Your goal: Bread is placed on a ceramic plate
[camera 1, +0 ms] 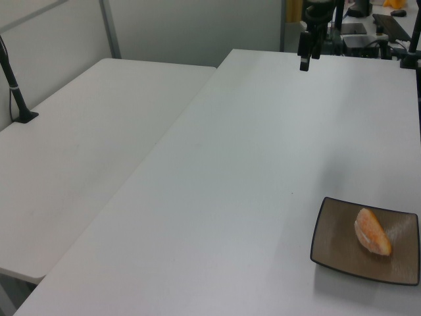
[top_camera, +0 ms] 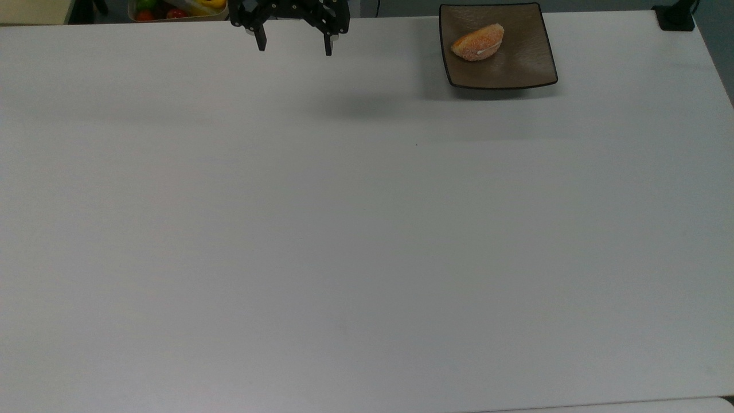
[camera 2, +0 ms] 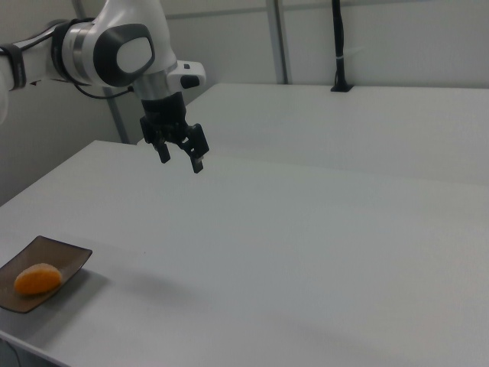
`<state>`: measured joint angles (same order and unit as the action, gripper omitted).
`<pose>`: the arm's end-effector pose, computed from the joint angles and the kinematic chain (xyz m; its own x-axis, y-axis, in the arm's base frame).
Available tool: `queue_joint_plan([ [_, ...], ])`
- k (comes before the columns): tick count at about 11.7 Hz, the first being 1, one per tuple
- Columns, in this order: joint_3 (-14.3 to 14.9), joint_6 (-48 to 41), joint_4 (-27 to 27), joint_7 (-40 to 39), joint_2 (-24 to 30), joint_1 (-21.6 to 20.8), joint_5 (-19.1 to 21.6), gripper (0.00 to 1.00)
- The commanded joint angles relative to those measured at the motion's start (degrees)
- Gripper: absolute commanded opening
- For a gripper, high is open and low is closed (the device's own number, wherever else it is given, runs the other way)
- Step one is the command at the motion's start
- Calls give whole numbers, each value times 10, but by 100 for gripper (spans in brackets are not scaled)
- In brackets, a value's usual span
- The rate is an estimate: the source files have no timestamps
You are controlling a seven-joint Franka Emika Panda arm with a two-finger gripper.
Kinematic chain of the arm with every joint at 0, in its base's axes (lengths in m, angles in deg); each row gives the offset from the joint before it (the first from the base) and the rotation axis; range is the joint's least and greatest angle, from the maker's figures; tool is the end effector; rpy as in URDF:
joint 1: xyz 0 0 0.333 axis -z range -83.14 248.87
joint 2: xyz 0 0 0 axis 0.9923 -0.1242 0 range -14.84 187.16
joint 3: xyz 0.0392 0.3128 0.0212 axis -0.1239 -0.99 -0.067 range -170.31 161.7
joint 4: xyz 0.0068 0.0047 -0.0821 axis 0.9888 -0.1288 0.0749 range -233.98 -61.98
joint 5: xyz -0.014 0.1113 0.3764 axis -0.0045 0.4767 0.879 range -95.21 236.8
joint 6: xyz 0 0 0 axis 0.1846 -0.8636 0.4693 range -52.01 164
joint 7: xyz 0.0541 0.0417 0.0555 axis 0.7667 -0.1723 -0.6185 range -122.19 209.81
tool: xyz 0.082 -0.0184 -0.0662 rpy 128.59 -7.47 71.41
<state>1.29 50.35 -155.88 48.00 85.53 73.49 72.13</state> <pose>0.5697 0.0399 0.5702 0.9988 -0.0118 0.0475 -0.0106 -0.9996 -0.0253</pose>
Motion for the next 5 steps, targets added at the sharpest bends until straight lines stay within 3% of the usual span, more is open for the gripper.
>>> queue_joint_plan([
  [1, 2, -13, -1, -40, 4, 0, -18, 100],
  [5, 2, -16, -1, -41, 3, 0, -19, 100],
])
